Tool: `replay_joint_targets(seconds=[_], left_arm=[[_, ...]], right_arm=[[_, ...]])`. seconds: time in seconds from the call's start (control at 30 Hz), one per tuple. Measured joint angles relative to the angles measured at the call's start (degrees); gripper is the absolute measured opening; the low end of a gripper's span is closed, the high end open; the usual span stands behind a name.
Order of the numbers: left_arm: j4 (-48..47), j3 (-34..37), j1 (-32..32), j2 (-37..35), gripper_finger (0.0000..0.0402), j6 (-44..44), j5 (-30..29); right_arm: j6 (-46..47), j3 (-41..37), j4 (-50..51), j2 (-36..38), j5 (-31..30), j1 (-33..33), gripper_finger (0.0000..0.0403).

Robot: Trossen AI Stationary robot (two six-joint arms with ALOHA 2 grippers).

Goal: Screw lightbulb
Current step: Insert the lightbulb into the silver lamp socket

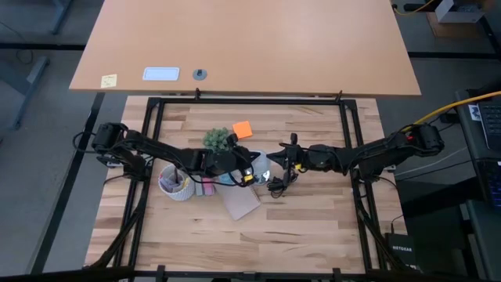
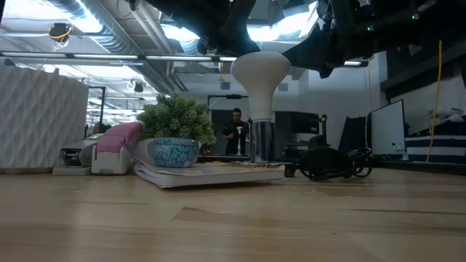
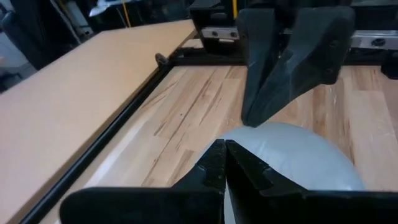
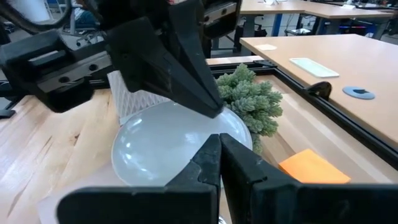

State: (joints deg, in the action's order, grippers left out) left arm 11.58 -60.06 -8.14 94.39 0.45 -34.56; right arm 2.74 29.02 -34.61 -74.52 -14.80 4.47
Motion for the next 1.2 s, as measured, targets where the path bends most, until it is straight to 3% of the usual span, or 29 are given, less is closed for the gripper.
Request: replay_joint_targets(seconds=[0.27,0.67,1.0,1.2], left_arm=[[5.7,0.0,0.0,0.1,0.0001,5.4,0.0],[2.4,0.0,-4.0,-3.9,0.0001,7.0,-3.3],[-13.7,0.0,-9.4,-6.8,0.0001,-5.1,-2.9],[-15.0,0.5,-10.7,-6.4,0.0001,-10.2,-2.7]], right_arm=[[0.0,0.0,0.2,0.0,0.0,0.0,0.0012],[0.0,0.0,0.2,0.0,0.0,0.0,0.0012],[0.0,0.0,0.2,0.0,0.1,0.0,0.0012],[0.0,0.0,0.2,0.0,0.1,0.0,0.0012]])
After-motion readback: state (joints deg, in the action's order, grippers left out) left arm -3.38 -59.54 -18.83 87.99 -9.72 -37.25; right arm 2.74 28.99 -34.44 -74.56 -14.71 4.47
